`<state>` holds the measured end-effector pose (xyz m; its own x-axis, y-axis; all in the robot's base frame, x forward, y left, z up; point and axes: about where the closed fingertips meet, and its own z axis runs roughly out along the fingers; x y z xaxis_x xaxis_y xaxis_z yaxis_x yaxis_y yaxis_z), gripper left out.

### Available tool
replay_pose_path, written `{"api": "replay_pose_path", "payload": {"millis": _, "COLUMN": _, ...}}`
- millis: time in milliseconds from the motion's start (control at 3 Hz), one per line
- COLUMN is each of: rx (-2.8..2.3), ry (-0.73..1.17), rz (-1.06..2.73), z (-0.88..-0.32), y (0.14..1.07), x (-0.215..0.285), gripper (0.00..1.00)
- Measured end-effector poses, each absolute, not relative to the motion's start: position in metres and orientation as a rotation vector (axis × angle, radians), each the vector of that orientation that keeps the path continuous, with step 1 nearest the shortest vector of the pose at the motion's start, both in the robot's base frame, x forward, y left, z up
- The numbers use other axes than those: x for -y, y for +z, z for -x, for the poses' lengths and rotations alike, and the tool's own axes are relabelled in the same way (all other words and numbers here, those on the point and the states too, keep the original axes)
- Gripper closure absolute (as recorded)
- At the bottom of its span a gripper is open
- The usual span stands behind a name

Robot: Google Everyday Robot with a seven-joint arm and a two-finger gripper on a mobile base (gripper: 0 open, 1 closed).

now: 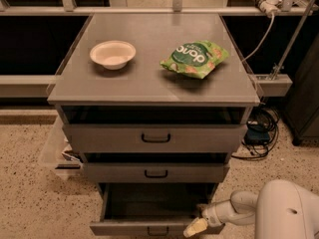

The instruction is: Open bottom drawer

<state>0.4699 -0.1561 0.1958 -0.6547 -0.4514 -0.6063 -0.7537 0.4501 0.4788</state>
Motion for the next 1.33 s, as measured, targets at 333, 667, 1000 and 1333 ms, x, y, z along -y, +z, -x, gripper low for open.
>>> {"api": "replay_pose_path", "payload": {"millis": 333, "rx": -2.371, "ry": 1.094, "rz": 0.989, "z": -0.436, "y": 0.199, "x": 0.155, "gripper": 0.00}}
{"api": "replay_pose_path", "payload": {"millis": 667, "rx": -2.438, "ry": 0.991, "rz": 0.975, "z": -0.408, "y": 0.223, "x": 0.168, "gripper": 0.00}}
{"api": "replay_pose_path", "payload": {"millis": 1000, "rx": -2.403, "ry": 0.788, "rz": 1.074, "z": -0.406, "y": 0.266, "x": 0.168, "gripper": 0.00}}
{"api": "replay_pose_path", "payload": {"millis": 1333, "rx": -2.309, "ry": 0.626, "rz": 1.167, "z": -0.392, "y": 0.306, "x": 0.150, "gripper": 0.00}}
